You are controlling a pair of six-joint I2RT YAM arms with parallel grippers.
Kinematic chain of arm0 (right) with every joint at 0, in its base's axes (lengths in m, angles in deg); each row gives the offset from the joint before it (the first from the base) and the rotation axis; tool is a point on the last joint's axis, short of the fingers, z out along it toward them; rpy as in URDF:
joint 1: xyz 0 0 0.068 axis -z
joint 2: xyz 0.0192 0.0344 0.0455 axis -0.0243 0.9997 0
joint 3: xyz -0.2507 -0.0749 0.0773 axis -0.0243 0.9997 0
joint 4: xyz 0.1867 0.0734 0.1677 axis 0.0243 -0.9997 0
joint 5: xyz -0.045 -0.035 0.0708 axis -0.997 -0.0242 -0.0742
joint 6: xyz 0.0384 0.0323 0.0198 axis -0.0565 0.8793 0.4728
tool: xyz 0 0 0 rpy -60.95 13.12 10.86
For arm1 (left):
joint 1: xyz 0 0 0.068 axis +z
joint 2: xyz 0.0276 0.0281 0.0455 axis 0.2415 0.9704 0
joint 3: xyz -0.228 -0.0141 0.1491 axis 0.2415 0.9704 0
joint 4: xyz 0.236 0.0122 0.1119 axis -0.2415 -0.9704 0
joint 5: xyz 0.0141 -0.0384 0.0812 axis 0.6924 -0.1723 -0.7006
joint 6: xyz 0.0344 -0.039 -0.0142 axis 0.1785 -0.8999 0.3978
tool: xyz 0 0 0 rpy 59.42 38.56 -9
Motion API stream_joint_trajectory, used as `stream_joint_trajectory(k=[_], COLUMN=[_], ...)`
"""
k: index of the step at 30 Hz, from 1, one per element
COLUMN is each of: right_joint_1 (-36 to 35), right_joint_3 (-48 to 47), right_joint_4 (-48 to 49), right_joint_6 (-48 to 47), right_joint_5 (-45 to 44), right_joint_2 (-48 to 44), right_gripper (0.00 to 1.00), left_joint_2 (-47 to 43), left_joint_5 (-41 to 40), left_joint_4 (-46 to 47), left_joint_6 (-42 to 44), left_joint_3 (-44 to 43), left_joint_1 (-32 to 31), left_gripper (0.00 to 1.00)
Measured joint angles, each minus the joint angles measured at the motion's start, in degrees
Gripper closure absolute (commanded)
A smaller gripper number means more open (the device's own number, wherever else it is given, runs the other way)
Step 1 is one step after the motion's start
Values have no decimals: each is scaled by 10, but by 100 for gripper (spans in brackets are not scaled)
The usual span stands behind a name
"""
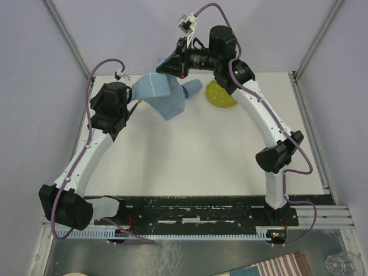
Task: Set the dinner table for one person
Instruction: Flatten out the napkin at the center of the board.
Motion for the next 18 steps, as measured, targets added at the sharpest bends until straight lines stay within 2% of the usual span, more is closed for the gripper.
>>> stream_joint_trajectory(k=[4,6,10,14,18], right_joint_1=[-5,-5,-4,4,23], right_joint_3=[68,138,215,270,233], right_joint_4=[40,37,12,-154,-459], right_joint_6=[39,60,79,0,-238], right_joint_5=[53,103,186,270,222], right_joint_2=[-63,-123,-179,-189,-115], right_gripper=[98,98,98,98,98], left_joint_2=[0,0,2,12,23], left_joint_5=[0,0,1,4,5], left_joint_4=[0,0,0,-1,-2], left_joint_6=[0,0,0,-1,-3], left_joint_3=[0,0,0,-5,-13], left_joint_1=[1,1,1,1,1], left_gripper=[67,67,67,67,68])
